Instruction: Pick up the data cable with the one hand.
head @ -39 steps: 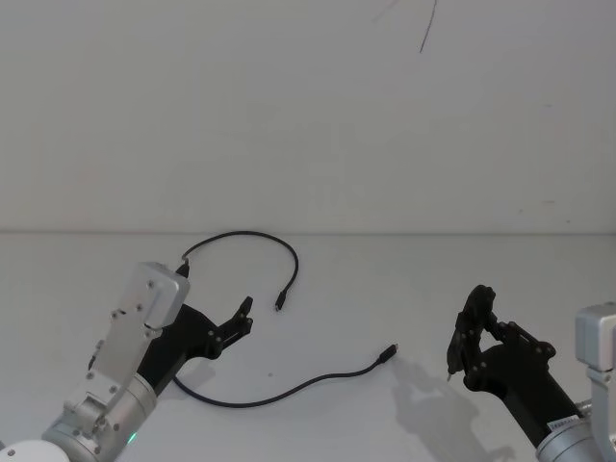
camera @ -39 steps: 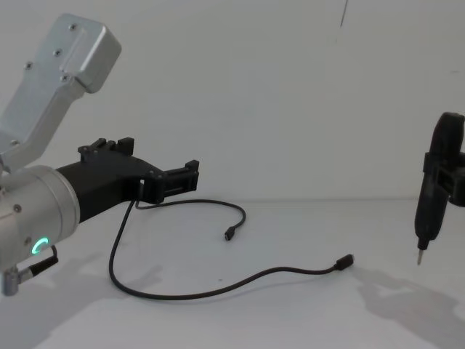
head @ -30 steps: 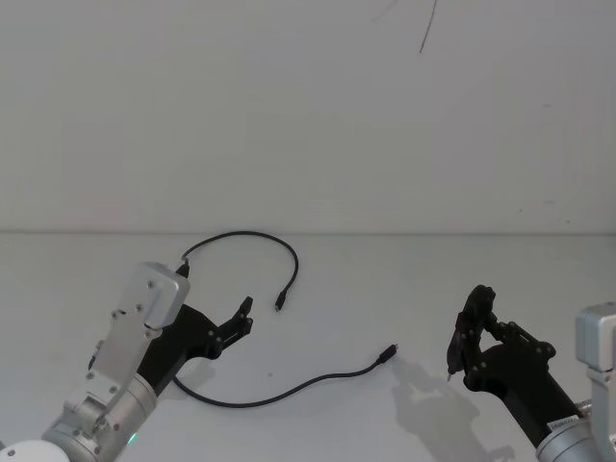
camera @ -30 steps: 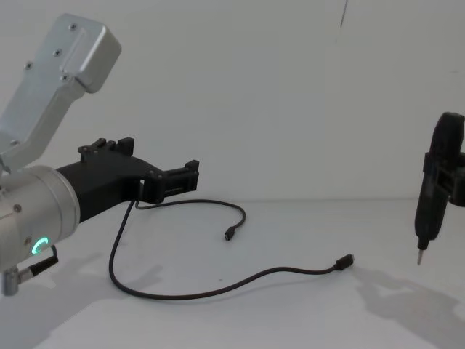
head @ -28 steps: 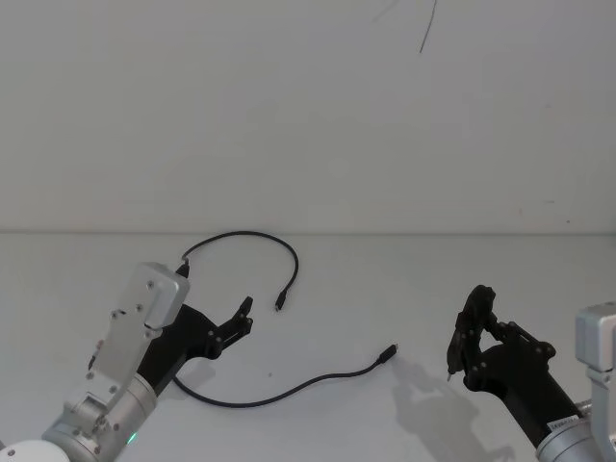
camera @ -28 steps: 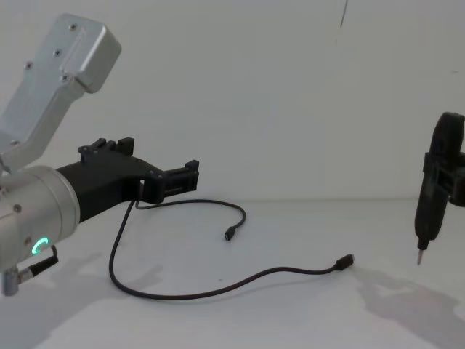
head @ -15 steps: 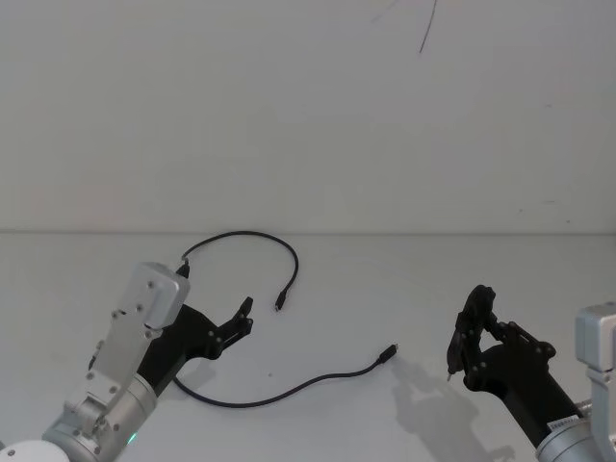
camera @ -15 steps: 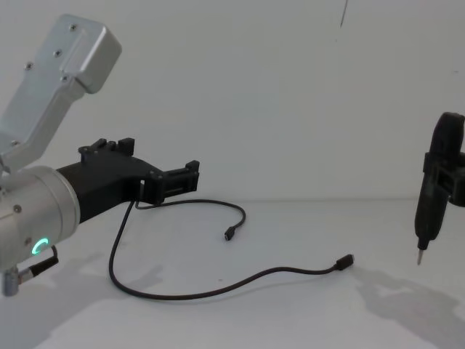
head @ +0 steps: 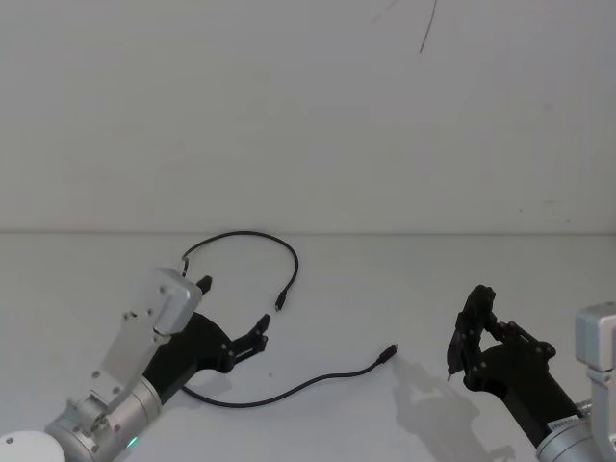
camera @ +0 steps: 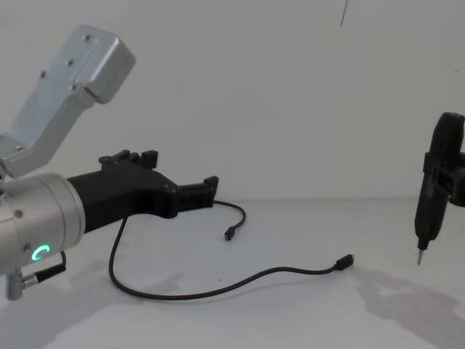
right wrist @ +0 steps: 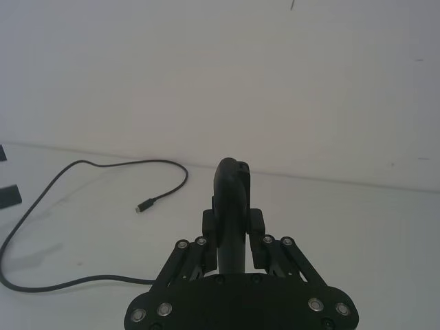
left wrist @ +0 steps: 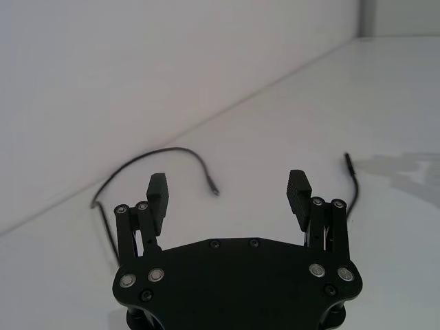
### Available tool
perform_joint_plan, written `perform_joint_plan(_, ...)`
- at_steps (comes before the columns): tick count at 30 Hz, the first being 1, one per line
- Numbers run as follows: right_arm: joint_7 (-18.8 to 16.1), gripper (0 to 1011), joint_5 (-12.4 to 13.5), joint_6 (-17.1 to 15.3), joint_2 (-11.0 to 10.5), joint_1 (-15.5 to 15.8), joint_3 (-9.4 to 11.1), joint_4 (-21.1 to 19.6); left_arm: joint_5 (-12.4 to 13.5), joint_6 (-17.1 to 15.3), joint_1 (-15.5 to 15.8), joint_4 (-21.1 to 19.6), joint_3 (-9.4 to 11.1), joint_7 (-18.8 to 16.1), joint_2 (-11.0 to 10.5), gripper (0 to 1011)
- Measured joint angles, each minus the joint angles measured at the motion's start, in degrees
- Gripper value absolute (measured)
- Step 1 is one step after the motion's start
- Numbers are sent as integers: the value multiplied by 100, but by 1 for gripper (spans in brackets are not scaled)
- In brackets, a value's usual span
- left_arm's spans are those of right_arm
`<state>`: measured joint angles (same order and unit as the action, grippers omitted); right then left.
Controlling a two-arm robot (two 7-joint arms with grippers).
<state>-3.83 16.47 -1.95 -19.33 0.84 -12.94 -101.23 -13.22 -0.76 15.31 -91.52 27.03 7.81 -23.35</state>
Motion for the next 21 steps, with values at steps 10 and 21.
perform_joint_plan(10,0,269,0,0,0,0,0,0,-185,-33,240,236,155,801,-123,1001)
perform_joint_plan(21,0,269,0,0,0,0,0,0,-418,-81,624,640,366,1813,-158,1001)
